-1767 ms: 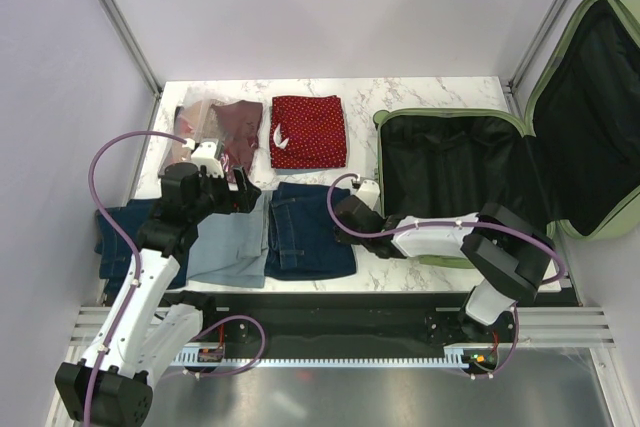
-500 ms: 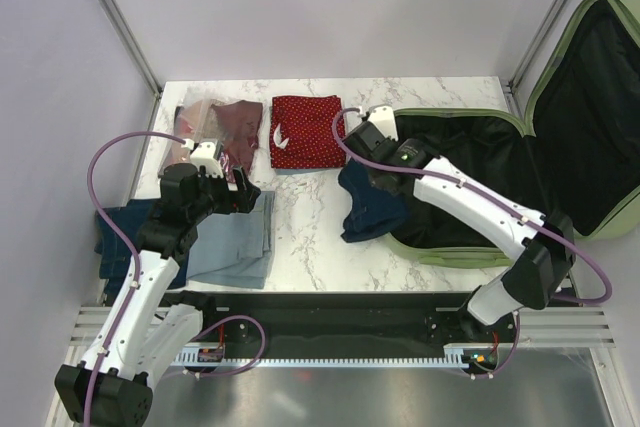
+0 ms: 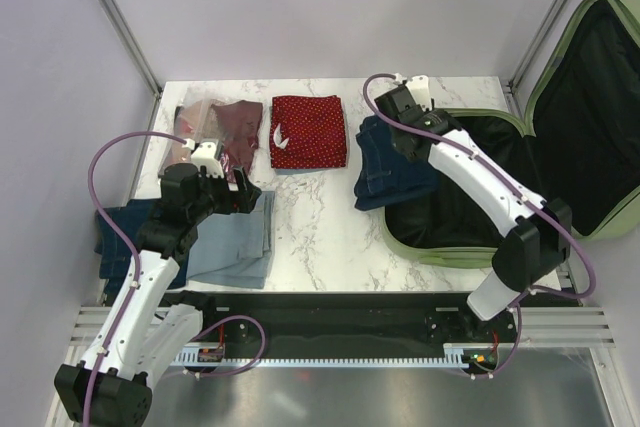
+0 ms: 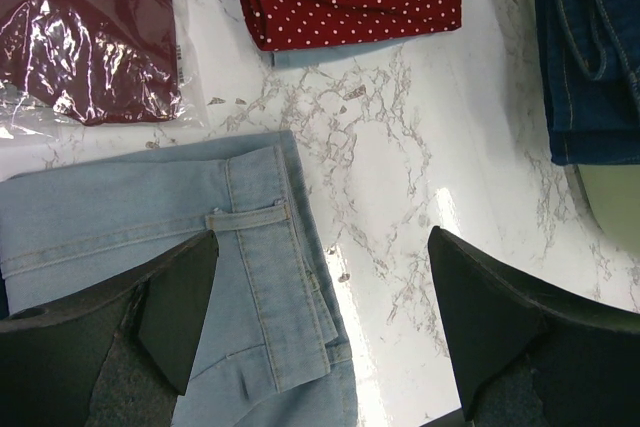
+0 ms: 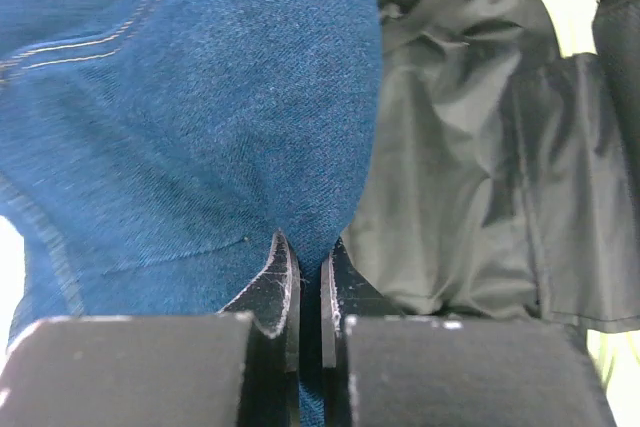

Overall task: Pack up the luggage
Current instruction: Place the clothes in the luggage.

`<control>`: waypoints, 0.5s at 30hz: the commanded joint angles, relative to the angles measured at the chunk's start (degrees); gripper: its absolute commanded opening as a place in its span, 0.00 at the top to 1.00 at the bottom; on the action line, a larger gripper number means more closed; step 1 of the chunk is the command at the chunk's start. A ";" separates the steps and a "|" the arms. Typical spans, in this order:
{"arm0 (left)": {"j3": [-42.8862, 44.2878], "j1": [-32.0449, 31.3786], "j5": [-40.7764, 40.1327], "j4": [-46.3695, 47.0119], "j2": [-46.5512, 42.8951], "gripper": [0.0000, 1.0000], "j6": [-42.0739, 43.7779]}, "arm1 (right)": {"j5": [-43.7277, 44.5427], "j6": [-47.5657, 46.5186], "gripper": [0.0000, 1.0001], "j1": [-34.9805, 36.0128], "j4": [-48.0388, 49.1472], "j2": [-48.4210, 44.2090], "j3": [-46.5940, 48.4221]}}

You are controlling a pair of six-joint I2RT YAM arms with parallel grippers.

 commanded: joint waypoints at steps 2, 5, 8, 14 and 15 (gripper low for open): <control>2.03 -0.40 0.64 0.06 -0.06 0.07 -0.21 | 6.48 -4.43 0.98 -5.37 4.26 1.97 0.77; 2.03 -0.49 0.46 0.06 -0.06 0.07 -0.21 | 6.21 -6.01 0.98 -8.10 6.11 2.23 -0.37; 2.03 -0.49 0.55 0.14 -0.06 0.07 -0.29 | 4.55 -6.98 0.98 -10.65 8.04 2.23 -1.60; 2.03 -0.57 0.55 0.06 -0.15 0.07 -0.29 | 1.64 -7.42 0.99 -15.83 10.94 4.16 -5.47; 1.94 -0.57 0.46 0.06 -0.15 0.07 -0.12 | 1.30 -7.51 0.99 -16.45 11.64 5.12 -6.08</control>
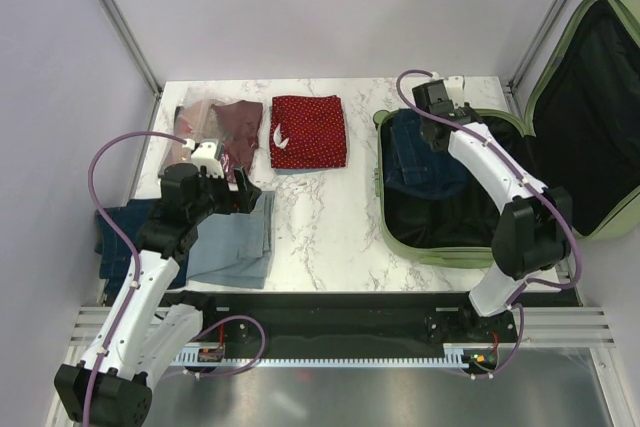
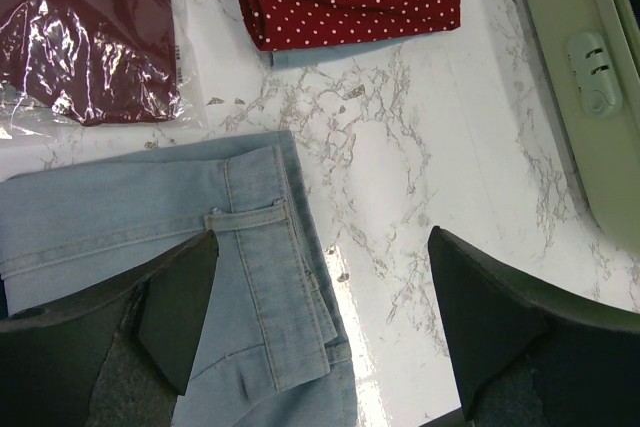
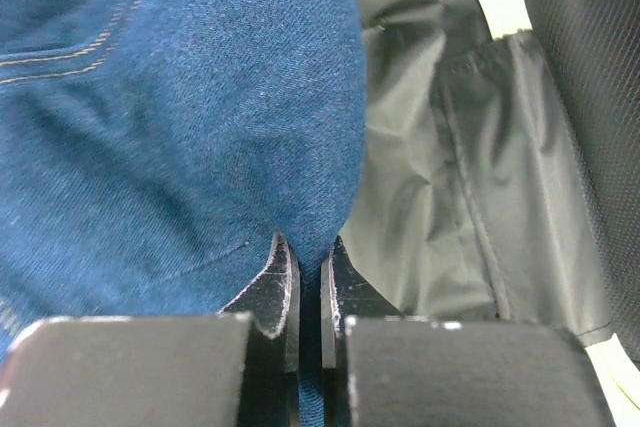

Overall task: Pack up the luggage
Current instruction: Place the clothes in the luggage.

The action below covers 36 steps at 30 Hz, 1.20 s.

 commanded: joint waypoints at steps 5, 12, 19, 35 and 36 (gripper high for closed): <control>2.03 -0.38 0.29 0.06 -0.24 0.07 -0.12 | -0.27 -2.97 1.00 -6.77 6.96 6.29 -3.91; 1.94 -0.47 0.55 0.06 -0.41 0.07 -0.12 | 2.44 -5.43 1.00 -10.11 9.78 12.88 -3.74; 1.86 -0.55 0.38 0.14 -0.15 0.07 -0.12 | 7.28 -8.50 1.00 -12.83 11.36 15.26 -2.16; 1.94 -0.55 0.20 0.06 0.29 0.07 -0.03 | 6.94 -7.63 1.00 -22.15 14.26 17.90 2.67; 1.94 -0.55 0.37 0.06 0.38 0.07 -0.03 | 6.85 -7.11 1.00 -22.59 14.35 17.81 2.68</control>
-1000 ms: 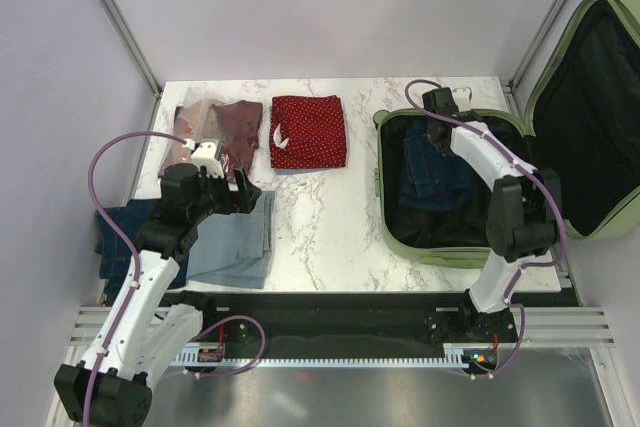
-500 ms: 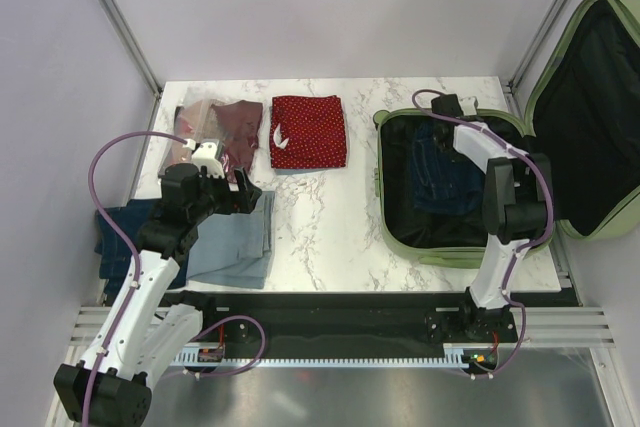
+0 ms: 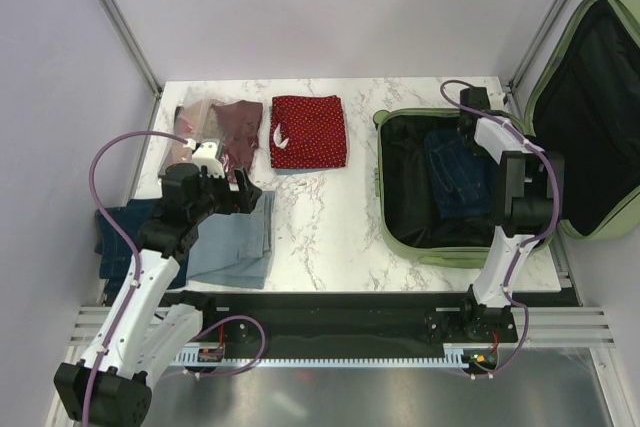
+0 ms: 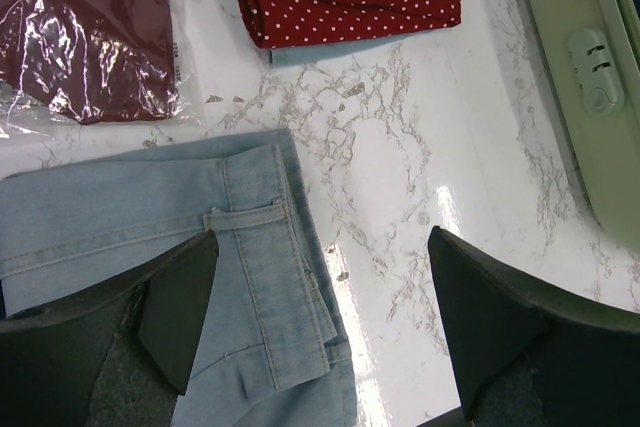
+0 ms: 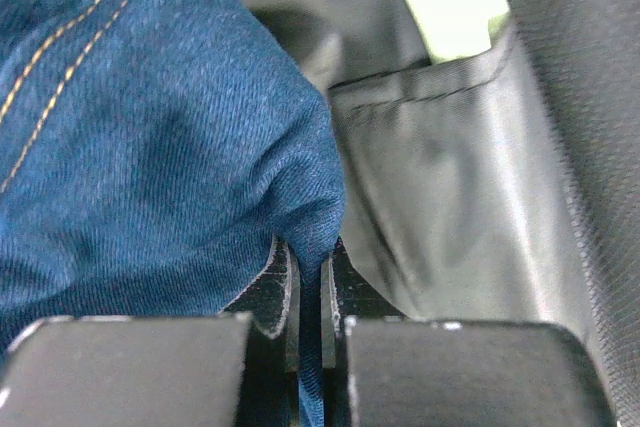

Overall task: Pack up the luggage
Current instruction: Place the clothes in the luggage.

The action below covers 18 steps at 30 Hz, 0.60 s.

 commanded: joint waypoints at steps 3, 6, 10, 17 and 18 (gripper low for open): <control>1.94 -0.29 0.49 0.06 0.34 0.07 -0.03 | 5.23 2.41 1.00 -3.19 3.86 -0.59 2.44; 1.94 -0.29 0.31 0.15 0.51 0.07 -0.03 | 4.97 3.38 1.00 -4.15 4.13 -1.47 1.64; 1.86 -0.29 0.48 0.15 0.69 0.07 -0.03 | 3.83 5.31 1.00 -5.91 3.95 -2.35 0.33; 1.94 -0.29 0.22 0.15 0.86 0.07 -0.03 | 1.63 6.46 1.00 -6.18 3.34 -1.04 -0.64; 1.94 -0.29 0.22 0.15 0.86 0.07 -0.03 | 1.63 6.63 1.00 -6.18 3.42 -0.78 -0.82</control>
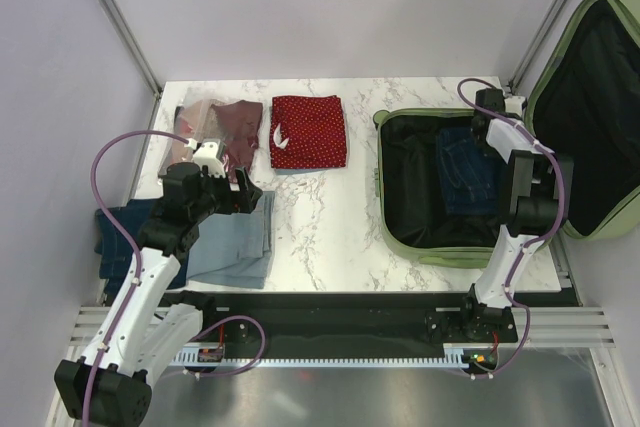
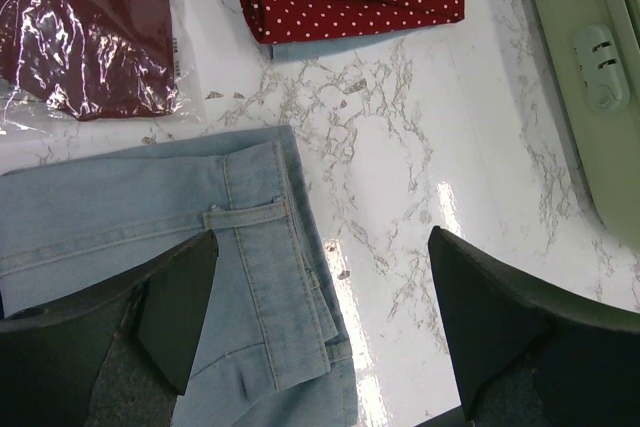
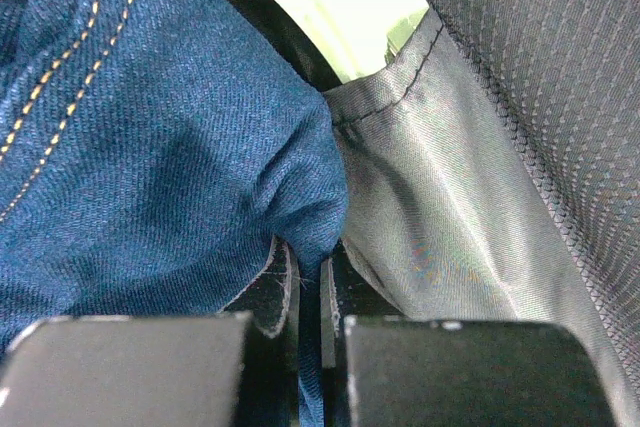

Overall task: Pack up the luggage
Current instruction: Place the clothes in the luggage.

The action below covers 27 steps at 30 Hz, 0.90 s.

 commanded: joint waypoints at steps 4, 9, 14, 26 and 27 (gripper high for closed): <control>1.94 -0.29 0.13 0.15 -0.08 0.07 -0.03 | 1.43 2.11 0.92 -1.06 1.46 -1.27 0.10; 1.94 -0.29 0.05 0.06 -0.25 0.07 0.06 | 0.02 2.11 0.30 0.34 0.84 -5.57 0.37; 2.03 -0.29 -0.04 0.06 -1.22 0.06 0.14 | 4.32 2.02 0.09 5.53 -0.04 -9.62 0.54; 2.03 -0.29 -1.62 0.14 -2.27 0.06 0.58 | -0.58 4.57 0.05 16.24 -0.83 -26.39 -2.80; 2.03 -0.29 -1.62 0.06 -2.36 0.06 0.67 | -5.03 5.36 0.05 17.39 -0.74 -27.55 -3.06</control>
